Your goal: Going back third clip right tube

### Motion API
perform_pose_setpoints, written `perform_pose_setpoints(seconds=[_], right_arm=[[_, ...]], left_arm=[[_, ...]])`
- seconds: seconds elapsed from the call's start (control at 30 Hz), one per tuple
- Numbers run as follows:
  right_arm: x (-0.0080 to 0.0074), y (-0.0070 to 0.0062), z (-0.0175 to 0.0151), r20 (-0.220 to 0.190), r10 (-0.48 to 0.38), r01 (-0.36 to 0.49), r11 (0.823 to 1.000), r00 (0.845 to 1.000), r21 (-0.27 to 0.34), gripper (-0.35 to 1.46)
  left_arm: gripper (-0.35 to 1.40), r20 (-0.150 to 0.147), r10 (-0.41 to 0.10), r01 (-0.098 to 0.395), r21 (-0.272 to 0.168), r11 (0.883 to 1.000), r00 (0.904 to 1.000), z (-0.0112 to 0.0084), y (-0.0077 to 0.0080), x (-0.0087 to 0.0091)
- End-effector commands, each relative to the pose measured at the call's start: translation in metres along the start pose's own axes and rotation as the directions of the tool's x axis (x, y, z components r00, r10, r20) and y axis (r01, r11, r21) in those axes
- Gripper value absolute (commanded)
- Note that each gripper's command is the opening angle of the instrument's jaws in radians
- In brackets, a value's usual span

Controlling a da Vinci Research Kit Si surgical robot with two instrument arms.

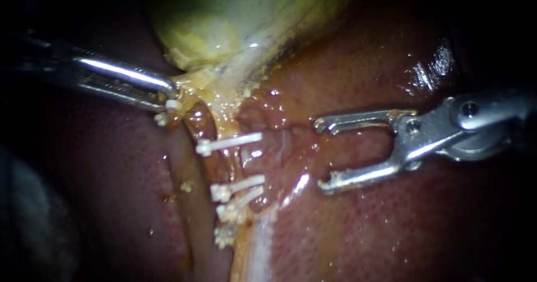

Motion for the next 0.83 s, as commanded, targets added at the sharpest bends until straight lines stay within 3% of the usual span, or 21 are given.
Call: perform_pose_setpoints(seconds=[0.03, 0.43, 0.83], right_arm=[[0.0, 0.0, 0.0, 0.0, 0.001, -0.001, 1.0, 1.0, 0.0, 0.5], [0.0, 0.0, -0.0004, 0.0, 0.001, -0.001, 1.0, 1.0, 0.002, 0.5], [0.0001, 0.0, -0.0003, 0.0, 0.002, -0.002, 1.0, 1.0, 0.001, 0.5]], left_arm=[[-0.35, -0.001, 0.0, 0.0, 0.003, 1.0, 1.0, 0.0002, -0.0001, 0.0], [-0.35, -0.01, 0.009, -0.009, 0.02, 1.0, 0.9999, 0.0041, -0.0024, -0.0005], [-0.35, -0.007, 0.011, -0.011, 0.017, 1.0, 0.9999, 0.004, -0.0026, -0.0007]])
